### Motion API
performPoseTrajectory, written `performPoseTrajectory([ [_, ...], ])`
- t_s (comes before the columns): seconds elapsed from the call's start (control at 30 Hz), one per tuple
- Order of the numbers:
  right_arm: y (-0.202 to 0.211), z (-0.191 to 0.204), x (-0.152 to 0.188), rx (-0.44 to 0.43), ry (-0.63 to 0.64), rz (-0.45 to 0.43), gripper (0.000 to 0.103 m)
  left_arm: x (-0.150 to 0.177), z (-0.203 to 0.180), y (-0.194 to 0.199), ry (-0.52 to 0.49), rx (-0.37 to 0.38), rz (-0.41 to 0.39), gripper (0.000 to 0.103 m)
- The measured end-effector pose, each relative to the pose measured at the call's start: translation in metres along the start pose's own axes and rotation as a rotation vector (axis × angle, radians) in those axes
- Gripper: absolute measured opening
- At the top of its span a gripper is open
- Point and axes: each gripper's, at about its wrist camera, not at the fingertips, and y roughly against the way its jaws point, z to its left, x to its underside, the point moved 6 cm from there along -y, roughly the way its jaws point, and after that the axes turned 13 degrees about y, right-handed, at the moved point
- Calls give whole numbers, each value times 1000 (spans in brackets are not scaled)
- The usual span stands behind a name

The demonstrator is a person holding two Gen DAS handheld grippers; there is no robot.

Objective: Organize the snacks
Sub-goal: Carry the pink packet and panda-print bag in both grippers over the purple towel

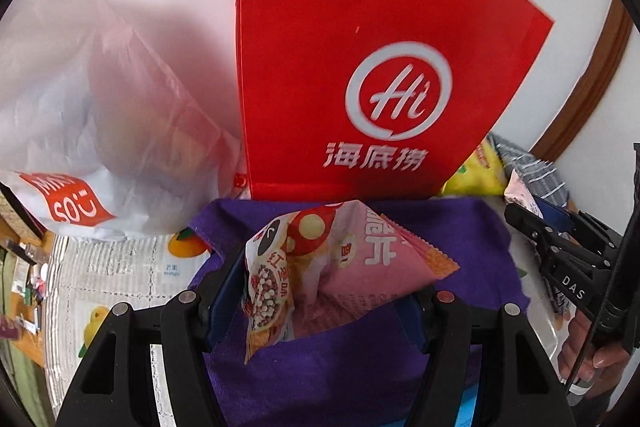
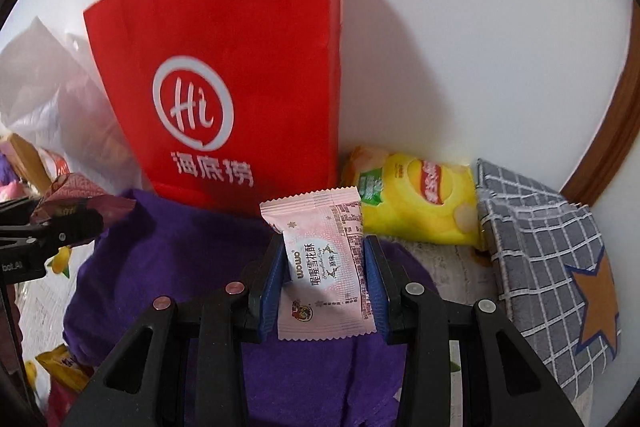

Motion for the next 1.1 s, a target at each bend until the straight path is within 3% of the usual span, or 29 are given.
performPoseTrajectory([
  [0.3, -19, 13, 5, -26, 33, 54, 39, 7, 2, -18, 12, -16, 58, 65],
  [1.1, -35, 13, 15, -24, 47, 107, 39, 12, 1, -31, -7, -41, 93, 65],
])
